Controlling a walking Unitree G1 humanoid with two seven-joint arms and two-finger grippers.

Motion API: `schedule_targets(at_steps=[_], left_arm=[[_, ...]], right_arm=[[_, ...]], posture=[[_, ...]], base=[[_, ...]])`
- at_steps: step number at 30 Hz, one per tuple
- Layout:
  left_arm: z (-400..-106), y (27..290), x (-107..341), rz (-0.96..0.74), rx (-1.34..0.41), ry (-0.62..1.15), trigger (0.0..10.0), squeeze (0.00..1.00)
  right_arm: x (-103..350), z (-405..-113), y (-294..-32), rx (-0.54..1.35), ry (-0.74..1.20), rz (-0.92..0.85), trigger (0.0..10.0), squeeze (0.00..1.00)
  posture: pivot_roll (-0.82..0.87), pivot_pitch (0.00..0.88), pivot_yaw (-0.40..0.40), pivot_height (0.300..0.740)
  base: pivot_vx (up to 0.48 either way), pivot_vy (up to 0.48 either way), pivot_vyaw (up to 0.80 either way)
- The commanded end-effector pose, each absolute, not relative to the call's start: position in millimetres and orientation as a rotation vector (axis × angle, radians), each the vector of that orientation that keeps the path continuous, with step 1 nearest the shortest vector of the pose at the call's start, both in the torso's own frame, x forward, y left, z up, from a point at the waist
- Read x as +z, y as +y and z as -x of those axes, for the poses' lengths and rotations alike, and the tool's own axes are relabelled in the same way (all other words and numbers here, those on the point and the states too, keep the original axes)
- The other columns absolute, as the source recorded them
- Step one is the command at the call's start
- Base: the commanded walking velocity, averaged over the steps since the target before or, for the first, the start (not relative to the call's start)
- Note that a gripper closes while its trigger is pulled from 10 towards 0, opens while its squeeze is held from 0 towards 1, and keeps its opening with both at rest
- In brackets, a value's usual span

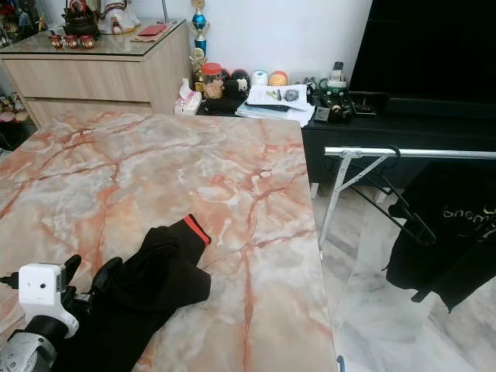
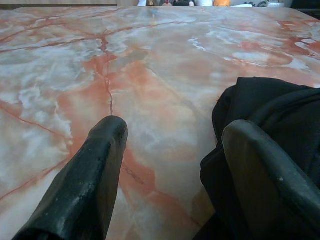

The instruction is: Hang hanger

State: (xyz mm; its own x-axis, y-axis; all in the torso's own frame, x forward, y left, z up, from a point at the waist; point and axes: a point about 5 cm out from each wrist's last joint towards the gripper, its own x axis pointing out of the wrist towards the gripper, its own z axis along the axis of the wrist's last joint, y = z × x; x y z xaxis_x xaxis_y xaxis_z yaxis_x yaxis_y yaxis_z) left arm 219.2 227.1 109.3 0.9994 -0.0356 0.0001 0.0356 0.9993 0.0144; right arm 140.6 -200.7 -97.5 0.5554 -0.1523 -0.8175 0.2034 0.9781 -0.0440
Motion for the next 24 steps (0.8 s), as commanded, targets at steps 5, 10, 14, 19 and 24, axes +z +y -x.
schedule_targets(at_steps=[5,10,14,19,24], left_arm=[[-217.3,226.6,110.2,-0.016,-0.042,-0.003,10.0,0.0],[-217.3,226.2,110.5,-0.017,-0.044,-0.005,10.0,0.0],[-217.3,225.6,110.3,-0.015,-0.048,-0.005,10.0,0.0],[-217.2,224.6,110.0,-0.013,-0.05,-0.005,10.0,0.0],[-216.8,224.3,110.0,-0.011,-0.05,-0.006,10.0,0.0]], right_arm=[[-96.6,-144.6,-196.3,-0.211,0.946,-0.069,10.0,0.0],[-96.5,-144.5,-196.6,-0.214,0.946,-0.068,10.0,0.0],[-96.4,-144.7,-197.1,-0.217,0.945,-0.067,10.0,0.0],[-96.3,-144.9,-197.5,-0.218,0.945,-0.065,10.0,0.0],[-96.3,-145.0,-197.1,-0.215,0.944,-0.064,10.0,0.0]], posture=[[0.23,0.066,0.007,0.74],[0.23,0.066,0.007,0.74],[0.23,0.066,0.007,0.74],[0.23,0.067,0.006,0.74],[0.23,0.067,0.006,0.74]], base=[[0.0,0.0,0.0],[0.0,0.0,0.0],[0.0,0.0,0.0],[0.0,0.0,0.0],[-0.147,0.0,0.0]])
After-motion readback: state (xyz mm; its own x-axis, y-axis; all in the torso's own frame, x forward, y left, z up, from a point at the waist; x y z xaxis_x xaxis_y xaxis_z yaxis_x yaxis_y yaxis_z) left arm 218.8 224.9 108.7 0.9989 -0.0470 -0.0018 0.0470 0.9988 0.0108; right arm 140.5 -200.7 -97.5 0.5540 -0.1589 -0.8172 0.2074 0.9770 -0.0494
